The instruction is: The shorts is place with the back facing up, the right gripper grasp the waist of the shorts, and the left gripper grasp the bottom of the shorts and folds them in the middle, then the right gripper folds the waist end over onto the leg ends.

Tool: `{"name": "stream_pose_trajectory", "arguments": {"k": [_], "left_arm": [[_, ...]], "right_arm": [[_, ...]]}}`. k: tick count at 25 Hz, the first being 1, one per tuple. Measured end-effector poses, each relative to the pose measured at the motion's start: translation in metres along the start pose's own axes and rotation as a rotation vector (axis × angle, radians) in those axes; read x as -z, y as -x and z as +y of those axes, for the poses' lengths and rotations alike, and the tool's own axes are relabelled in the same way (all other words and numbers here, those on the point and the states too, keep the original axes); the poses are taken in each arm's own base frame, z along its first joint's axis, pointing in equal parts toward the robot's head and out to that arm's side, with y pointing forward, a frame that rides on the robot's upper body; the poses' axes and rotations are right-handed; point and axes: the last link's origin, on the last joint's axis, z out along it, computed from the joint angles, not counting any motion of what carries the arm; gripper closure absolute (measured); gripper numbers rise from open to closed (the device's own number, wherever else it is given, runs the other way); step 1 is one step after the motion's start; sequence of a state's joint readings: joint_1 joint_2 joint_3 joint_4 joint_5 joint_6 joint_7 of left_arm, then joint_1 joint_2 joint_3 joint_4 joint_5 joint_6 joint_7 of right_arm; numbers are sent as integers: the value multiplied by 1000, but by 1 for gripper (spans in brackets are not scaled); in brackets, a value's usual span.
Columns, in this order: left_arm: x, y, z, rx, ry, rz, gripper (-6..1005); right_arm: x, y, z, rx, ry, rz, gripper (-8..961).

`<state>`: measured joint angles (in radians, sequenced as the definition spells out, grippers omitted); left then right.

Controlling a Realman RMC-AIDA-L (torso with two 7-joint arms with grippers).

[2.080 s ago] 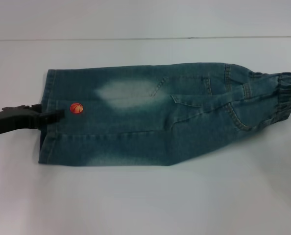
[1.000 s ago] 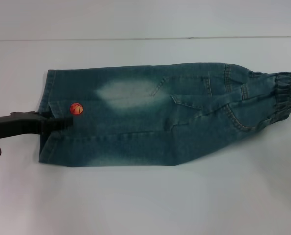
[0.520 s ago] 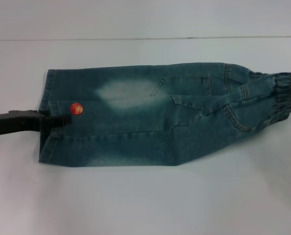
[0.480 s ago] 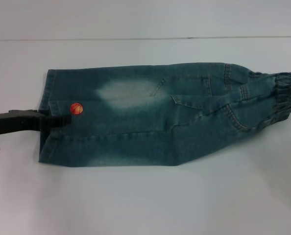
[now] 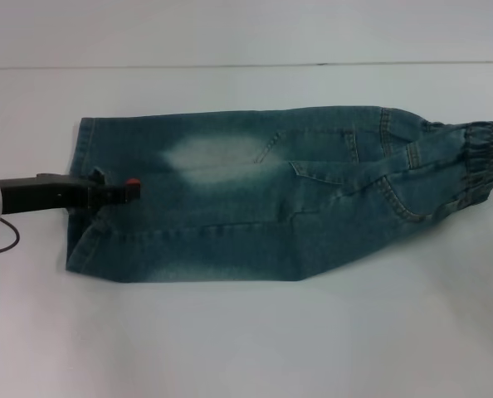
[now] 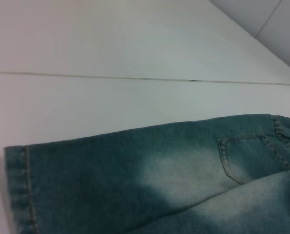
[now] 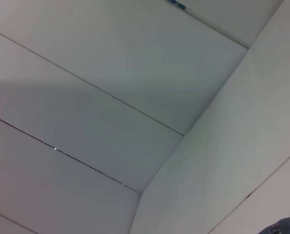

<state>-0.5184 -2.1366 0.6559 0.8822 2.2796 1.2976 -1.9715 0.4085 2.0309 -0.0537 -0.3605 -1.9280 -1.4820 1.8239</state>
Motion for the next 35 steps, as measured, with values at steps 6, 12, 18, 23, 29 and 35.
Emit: {"name": "stream_pose_trajectory", "arguments": {"k": [6,12,18,23,29,35], "left_arm": [[2,4,-3,15,-12,-24,187],[2,8,-6,16,-36,-66,187],[-5,2,-2,2,-35,-60,186],[-11,2,3,-21,-24,-79,187],[-11,3,2,-19,-36,-75,189],[-12,1,2,-28,-34,-78,195]], "right_arm": [[1,0,0,-1,-1,-1,897],[0,-1,0,1,-3,6,895],[0,-2,0,2,-3,7,892],[0,-2,0,3,-3,6,890],[-1,-1,0,4,-1,7,887],[-1,-1,0,4,-1,7,884]]}}
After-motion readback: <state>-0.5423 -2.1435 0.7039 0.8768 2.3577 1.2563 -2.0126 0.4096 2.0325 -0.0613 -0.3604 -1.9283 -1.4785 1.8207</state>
